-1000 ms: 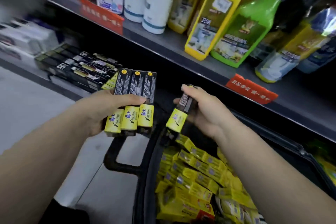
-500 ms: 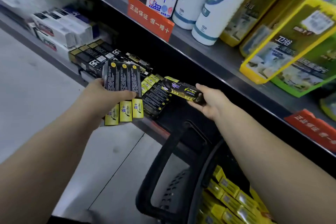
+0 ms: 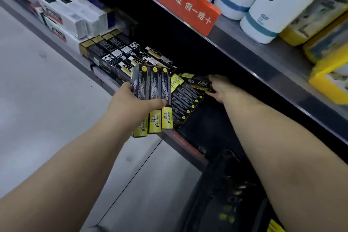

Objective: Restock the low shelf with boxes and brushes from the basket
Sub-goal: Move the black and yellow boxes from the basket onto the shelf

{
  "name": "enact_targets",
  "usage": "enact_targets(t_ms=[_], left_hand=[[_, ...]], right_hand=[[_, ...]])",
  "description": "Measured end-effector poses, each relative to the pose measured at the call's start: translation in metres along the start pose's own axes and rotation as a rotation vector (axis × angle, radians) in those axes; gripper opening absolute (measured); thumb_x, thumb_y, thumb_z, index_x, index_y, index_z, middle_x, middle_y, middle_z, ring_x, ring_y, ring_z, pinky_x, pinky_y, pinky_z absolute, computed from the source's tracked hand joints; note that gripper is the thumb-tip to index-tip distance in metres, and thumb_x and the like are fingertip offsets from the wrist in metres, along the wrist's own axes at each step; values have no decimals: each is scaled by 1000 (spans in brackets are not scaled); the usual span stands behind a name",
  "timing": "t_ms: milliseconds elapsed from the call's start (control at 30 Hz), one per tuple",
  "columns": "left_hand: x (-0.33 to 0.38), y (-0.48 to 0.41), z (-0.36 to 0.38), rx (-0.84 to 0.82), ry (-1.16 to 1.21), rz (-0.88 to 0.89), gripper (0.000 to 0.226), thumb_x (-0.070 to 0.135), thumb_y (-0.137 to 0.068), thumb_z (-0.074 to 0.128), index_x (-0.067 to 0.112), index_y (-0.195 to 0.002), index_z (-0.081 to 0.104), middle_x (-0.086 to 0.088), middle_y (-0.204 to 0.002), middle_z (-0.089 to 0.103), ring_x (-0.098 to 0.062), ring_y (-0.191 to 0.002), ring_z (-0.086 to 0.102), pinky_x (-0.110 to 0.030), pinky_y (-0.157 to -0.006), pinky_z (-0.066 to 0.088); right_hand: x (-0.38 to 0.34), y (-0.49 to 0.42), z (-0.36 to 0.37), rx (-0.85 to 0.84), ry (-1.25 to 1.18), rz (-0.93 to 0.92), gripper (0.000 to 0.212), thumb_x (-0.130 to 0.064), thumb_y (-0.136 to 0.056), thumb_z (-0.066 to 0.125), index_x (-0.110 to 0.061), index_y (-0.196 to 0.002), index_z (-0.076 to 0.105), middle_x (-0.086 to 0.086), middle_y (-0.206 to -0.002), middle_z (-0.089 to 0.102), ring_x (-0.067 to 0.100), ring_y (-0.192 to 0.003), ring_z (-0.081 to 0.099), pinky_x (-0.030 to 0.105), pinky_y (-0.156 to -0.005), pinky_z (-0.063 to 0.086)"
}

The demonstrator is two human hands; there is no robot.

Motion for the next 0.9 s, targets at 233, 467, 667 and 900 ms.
enact_targets(t_ms=[233, 467, 667, 900], left_hand=[[-2, -16, 6, 21, 73, -41, 56, 27, -63, 84, 21, -109, 53, 8, -79, 66, 1, -45, 62, -13, -32, 39], [-1, -22, 19, -22, 141, -88, 53, 23, -64, 84, 20, -108, 55, 4, -86, 70, -5, -55, 66, -18, -40, 46], [-6, -22, 26, -134, 206, -183, 43, 16, -64, 84, 19, -99, 61, -6, -89, 74, -24, -73, 72, -43, -70, 59], [-5, -18, 30, -144, 264, -198, 40, 17, -66, 83, 18, -98, 61, -6, -91, 73, -23, -76, 70, -38, -66, 57]], right_hand=[[20, -18, 13, -233, 416, -133, 36, -14, -97, 47, -13, -134, 47, 13, -129, 55, 26, -116, 54, 37, -95, 44], [15, -7, 19, -178, 797, -234, 48, -6, -97, 42, -16, -143, 33, 14, -143, 39, 29, -125, 45, 35, -100, 40], [-21, 61, 33, -591, 254, -57, 32, -47, -95, 44, -23, -113, 55, 10, -125, 58, 27, -114, 56, 41, -96, 45], [-24, 82, 14, -656, 212, -101, 15, -25, -93, 54, -21, -108, 57, 1, -91, 66, 16, -77, 67, 29, -73, 56]])
Point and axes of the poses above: each hand's wrist, its own y-axis away from the middle knuckle, its own z-axis out of the palm, x = y × z, the point moved 1 cm from there along -y, towards the middle knuckle
